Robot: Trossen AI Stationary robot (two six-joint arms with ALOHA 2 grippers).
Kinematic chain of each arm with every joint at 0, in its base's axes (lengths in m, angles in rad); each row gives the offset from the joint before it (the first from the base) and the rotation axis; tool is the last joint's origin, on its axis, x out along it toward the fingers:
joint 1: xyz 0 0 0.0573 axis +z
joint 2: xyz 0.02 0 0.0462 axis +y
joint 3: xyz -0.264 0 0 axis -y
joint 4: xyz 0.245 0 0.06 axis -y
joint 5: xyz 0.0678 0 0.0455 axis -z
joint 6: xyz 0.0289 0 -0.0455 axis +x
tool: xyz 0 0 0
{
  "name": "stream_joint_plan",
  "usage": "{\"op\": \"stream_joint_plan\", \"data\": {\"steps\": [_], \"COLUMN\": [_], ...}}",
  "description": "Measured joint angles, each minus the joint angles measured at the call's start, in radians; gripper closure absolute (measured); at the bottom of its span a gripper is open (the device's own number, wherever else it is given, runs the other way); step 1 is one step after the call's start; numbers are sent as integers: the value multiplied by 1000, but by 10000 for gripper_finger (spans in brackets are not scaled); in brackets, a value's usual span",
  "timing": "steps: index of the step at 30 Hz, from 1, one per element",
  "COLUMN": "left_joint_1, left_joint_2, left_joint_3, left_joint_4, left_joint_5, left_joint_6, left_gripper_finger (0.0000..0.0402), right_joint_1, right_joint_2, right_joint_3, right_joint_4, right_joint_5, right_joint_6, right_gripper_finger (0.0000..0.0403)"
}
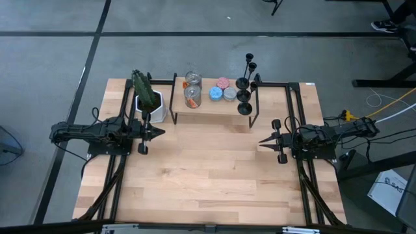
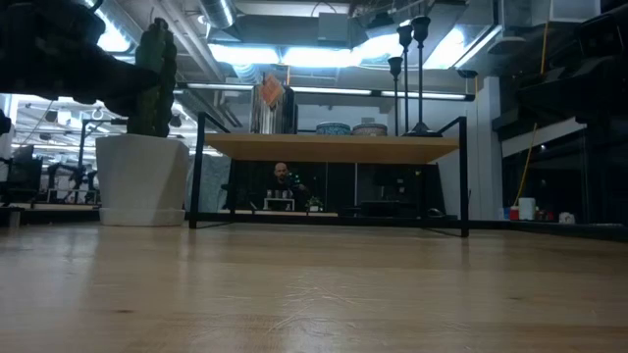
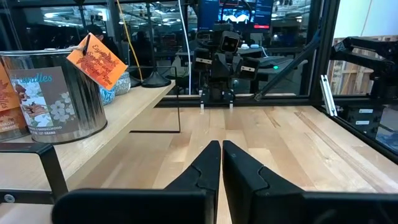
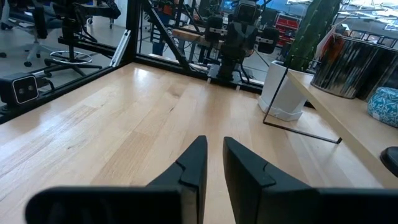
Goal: Pick & Place candle stick holders
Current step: Return to Home Position
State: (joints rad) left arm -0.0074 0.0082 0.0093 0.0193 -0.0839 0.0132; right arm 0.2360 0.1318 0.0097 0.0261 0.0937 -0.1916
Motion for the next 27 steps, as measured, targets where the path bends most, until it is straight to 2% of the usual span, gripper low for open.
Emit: {"op": "stream_joint_plan", "data": {"steps": [27], "left_joint_1": [0], "left_joint_2": [1], "left_joint_3": [0], "left_joint_4": [0], "left_joint_5": [-1], "left_joint_6": [0], "left_gripper_finger": [395], "right_joint_1": [0], "right_joint_2": [0], "right_joint_3": [0], "right_joint_4": [0], "right_joint_5": [0], "right_joint_6": [0], "right_gripper_finger": [348]}}
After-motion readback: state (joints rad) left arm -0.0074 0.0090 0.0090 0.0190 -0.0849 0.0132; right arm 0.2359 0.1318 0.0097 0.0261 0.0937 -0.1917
